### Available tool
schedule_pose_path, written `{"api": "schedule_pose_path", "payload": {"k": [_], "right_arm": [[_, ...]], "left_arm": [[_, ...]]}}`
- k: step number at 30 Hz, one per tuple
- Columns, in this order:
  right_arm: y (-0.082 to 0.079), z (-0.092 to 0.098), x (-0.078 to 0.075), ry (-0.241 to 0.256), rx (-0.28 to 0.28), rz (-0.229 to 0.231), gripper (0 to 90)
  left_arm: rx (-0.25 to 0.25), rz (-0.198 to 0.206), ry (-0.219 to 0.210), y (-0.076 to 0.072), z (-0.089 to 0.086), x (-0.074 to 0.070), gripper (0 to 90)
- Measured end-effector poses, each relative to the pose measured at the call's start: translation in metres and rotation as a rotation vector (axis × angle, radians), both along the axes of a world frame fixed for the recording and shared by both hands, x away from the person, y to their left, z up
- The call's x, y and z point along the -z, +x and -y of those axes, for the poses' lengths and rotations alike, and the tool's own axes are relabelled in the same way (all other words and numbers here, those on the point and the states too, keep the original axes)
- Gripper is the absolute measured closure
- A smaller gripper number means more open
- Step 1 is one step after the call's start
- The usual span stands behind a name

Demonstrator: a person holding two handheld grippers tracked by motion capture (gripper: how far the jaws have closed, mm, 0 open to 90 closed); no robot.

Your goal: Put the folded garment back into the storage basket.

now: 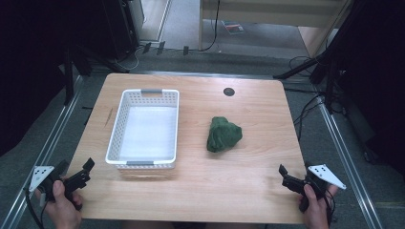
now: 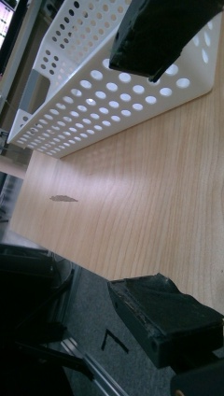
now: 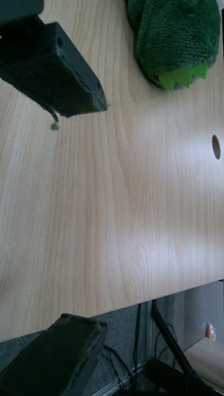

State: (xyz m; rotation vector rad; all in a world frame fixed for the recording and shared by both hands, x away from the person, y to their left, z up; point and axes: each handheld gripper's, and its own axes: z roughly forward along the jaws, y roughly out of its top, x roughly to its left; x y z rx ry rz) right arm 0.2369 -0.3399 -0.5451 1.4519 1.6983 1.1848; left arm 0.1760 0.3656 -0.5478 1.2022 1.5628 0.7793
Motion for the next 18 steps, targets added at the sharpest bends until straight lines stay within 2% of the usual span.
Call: {"api": "schedule_pose_path", "payload": {"k": [3,11,12,17,18], "right_arm": [[0.000,0.000,0.000,0.000,0.000,-0.001,0.0],[0.001,0.000,0.000,-0.005,-0.004,-0.006,0.0],[0.001,0.000,0.000,-0.002,-0.002,-0.009,0.0],[0.001,-0.001,0.000,-0.004,-0.005,-0.009,0.0],[0.001,-0.001,0.000,-0.005,-0.005,-0.011,0.0]], "left_arm": [[0.002,0.001,0.006,-0.001,-0.001,-0.004,0.0],[-0.018,0.047,0.006,-0.011,-0.005,-0.033,0.0],[-0.015,0.051,0.020,-0.012,-0.004,-0.039,0.0],[-0.001,0.058,0.019,-0.013,0.003,-0.052,0.0],[0.009,0.052,0.029,-0.012,0.008,-0.057,0.0]]}}
